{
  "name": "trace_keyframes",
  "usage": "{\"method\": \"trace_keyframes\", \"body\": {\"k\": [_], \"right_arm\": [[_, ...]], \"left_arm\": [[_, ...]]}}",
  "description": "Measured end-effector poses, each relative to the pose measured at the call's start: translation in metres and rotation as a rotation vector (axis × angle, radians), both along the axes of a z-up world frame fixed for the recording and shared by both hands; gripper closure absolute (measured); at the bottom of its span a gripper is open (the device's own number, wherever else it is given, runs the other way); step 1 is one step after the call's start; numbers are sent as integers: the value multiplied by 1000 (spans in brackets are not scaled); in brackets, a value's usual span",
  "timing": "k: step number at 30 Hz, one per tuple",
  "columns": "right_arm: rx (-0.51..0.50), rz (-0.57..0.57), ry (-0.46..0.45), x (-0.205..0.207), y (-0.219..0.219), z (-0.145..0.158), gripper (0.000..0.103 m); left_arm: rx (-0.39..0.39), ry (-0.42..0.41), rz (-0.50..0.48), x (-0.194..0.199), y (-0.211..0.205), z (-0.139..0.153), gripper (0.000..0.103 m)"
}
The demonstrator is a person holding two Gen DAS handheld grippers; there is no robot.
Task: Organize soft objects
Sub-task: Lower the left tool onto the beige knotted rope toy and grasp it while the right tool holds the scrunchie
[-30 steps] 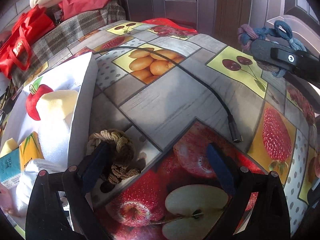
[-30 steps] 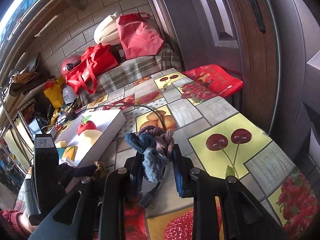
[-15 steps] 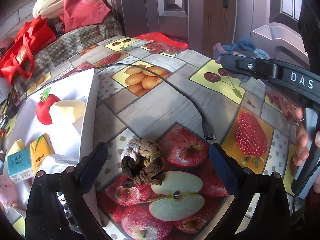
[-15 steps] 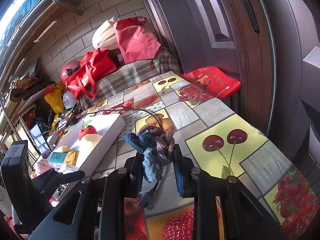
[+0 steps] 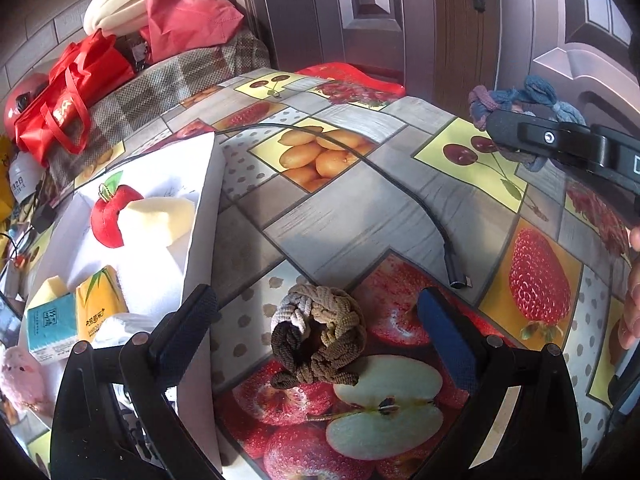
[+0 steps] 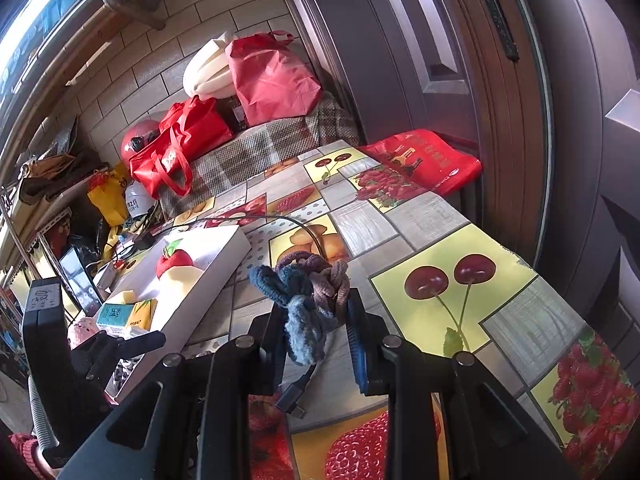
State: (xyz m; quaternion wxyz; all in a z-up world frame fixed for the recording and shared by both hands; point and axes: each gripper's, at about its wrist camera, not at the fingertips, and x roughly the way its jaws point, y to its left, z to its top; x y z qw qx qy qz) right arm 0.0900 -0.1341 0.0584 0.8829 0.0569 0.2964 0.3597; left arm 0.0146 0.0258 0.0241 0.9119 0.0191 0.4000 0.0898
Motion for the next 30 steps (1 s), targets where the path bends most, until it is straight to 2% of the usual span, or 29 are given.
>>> {"method": "trace_keyframes", "body": {"k": [2, 5, 8, 10, 13, 15, 20, 21, 23, 24, 25, 28, 30], "right_arm": [[4, -1, -1, -1, -1, -1, 76], [12, -6, -2, -2, -4, -3, 76], [20, -11, -2, -2, -6, -3, 76], [26, -10, 2, -2, -6, -3, 76], [30, -5, 3, -3, -6, -3, 75], [35, -4, 6, -3, -7, -3, 75], [35, -3, 6, -3, -6, -2, 75], [35, -3, 6, -3, -6, -2, 75], [37, -3, 5, -4, -6, 0, 75], [37, -3, 4, -5, -5, 0, 75], [38, -1, 3, -5, -6, 2, 75], [39, 4, 0, -7, -4, 4, 75], [39, 10, -3, -8, -2, 5, 75]], "left_arm": [[-67, 9, 4, 7, 13, -3, 2], [-141, 25, -57, 9, 15, -8, 2], [-174, 39, -145, 4, 2, -11, 2], [-171, 18, -184, -1, -6, -9, 2], [-196, -7, -171, -3, -4, -3, 2], [-191, 6, -146, 1, 0, -3, 2], [-80, 55, -152, 3, -14, -16, 5], [-54, 59, -161, 2, -19, -18, 9], [-21, 56, -184, -1, -27, -20, 24], [-24, 47, -195, -3, -28, -19, 39], [-12, 50, -192, -3, -29, -18, 51], [25, 51, -171, -3, -30, -17, 56], [45, 38, -164, -6, -30, -18, 65]]}}
